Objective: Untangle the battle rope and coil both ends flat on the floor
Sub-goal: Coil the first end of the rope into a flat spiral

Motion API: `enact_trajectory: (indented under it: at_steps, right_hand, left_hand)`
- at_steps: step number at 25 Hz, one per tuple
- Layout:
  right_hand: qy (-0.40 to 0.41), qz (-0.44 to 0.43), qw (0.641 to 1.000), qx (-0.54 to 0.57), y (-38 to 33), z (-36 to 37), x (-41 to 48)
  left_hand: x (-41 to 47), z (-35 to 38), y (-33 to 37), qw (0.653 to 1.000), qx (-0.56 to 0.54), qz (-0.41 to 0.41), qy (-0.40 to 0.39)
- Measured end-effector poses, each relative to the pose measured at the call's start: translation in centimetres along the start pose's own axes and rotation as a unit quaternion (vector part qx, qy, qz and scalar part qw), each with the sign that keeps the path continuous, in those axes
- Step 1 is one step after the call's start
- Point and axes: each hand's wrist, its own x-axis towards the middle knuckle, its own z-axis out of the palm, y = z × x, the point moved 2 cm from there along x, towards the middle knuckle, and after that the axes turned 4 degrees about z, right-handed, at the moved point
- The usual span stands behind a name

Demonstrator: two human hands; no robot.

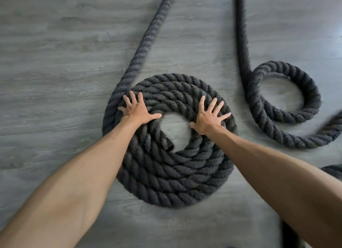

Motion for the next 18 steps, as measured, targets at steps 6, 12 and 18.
enact_trajectory:
  at_steps: [6,12,18]
  right_hand:
    - [-0.016,-0.101,0.993,-0.066,0.0,-6.2,8.7]
    - [-0.043,-0.159,0.982,-0.093,-1.6,-9.2,13.1]
    - [-0.019,-0.179,0.976,-0.120,-2.6,-11.0,15.9]
  left_hand:
    - [2.6,-2.1,3.9,0.994,0.048,-0.093,-0.008]
    - [4.7,-5.3,5.7,0.979,0.115,-0.145,-0.082]
    - [10.1,-8.2,7.0,0.939,0.201,-0.111,-0.257]
